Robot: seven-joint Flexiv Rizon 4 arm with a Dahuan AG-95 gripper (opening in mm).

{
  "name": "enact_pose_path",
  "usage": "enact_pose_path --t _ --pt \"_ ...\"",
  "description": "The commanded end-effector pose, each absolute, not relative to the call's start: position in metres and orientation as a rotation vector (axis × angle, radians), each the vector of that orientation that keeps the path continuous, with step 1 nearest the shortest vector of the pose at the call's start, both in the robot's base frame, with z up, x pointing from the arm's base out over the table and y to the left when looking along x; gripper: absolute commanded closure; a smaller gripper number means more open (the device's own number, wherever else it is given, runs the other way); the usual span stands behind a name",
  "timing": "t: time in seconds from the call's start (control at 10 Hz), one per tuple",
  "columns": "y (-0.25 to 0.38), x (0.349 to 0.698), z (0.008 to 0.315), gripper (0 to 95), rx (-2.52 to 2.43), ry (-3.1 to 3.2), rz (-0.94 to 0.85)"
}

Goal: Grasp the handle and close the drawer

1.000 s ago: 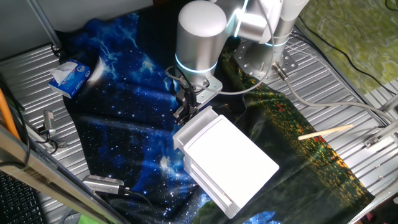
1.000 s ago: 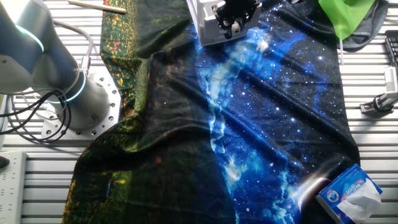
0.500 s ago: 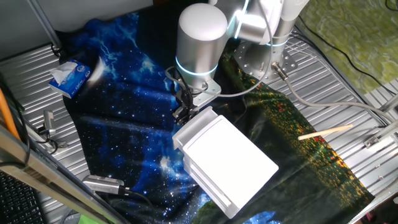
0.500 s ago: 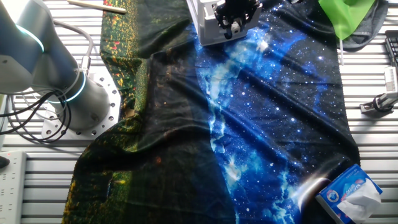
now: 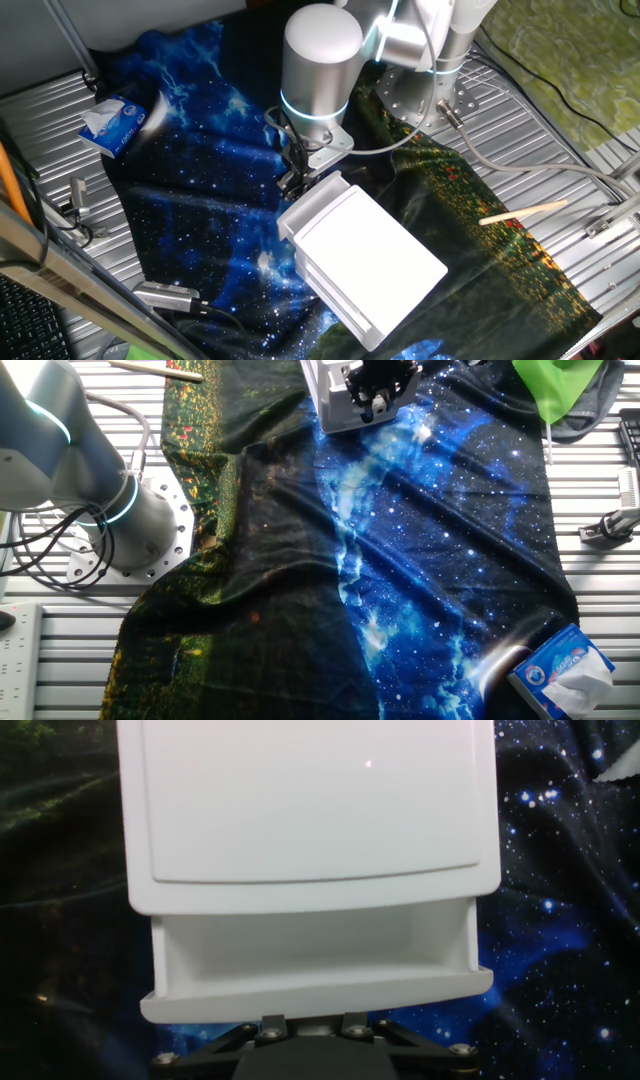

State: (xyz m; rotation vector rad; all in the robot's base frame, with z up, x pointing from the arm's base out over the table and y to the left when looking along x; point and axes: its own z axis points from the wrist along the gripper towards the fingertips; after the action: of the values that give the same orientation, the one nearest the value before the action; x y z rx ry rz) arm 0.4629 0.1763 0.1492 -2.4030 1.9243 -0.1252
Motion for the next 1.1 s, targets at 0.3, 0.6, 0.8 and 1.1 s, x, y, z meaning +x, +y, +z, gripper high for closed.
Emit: enact_pose_path --t 0.3,0.6,0.8,1.1 --pt "0.1762 0.4634 0.1495 95.0 -2.377 1.958 -0.118" --pt "0.1763 0.4634 0.1495 95.0 -2.381 1.961 -0.120" --pt "0.1775 0.4633 0.1486 95.0 -2.376 1.964 -0.112" --pt "0.1850 0.4616 0.1487 95.0 -2.372 1.975 -0.110"
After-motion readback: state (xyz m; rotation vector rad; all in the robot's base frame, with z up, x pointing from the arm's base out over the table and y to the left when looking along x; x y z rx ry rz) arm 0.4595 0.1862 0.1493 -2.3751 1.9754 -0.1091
